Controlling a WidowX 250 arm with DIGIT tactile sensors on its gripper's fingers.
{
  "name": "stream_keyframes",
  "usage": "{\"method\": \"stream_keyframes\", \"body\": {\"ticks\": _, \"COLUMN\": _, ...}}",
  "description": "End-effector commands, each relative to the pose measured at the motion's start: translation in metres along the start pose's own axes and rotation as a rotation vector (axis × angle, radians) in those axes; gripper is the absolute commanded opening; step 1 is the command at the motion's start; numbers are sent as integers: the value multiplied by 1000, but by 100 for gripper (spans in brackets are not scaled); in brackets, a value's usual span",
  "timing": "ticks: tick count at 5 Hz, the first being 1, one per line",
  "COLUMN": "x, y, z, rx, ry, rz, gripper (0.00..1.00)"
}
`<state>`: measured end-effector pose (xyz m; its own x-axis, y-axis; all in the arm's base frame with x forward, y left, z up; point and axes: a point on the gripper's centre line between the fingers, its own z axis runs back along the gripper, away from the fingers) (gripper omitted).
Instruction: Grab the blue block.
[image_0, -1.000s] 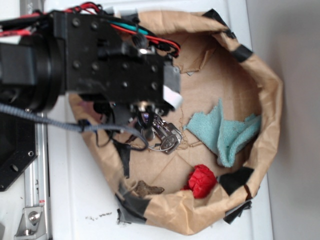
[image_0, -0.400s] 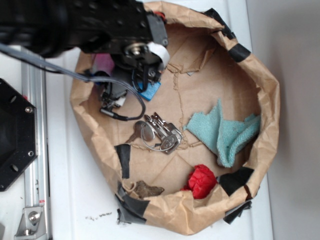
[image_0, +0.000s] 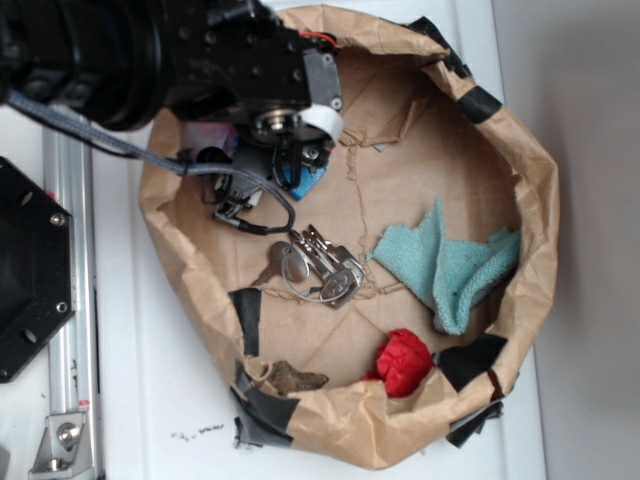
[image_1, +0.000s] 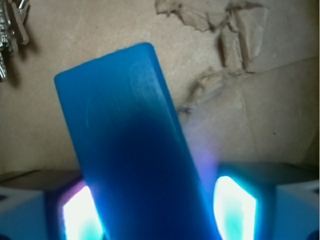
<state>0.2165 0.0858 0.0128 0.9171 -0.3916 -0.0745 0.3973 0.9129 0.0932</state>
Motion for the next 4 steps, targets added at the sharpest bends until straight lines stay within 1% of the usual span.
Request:
{"method": "stream_keyframes", "body": {"ticks": 1, "x": 8, "y": -11, "z": -1, "rx": 20, "ry": -29, "rz": 0, "gripper": 0}}
{"method": "stream_keyframes", "body": {"ticks": 2, "x": 9, "y": -9, "z": 22, "rx": 9, "ry": -72, "rz": 29, "gripper": 0}}
{"method": "stream_keyframes", "body": {"ticks": 3, "x": 24, "y": -13, "z": 75, "rx": -30, "ry": -212, "rz": 112, "gripper": 0}}
{"method": "stream_keyframes", "body": {"ticks": 4, "x": 44, "y": -20, "z": 129, "rx": -59, "ry": -251, "rz": 206, "gripper": 0}}
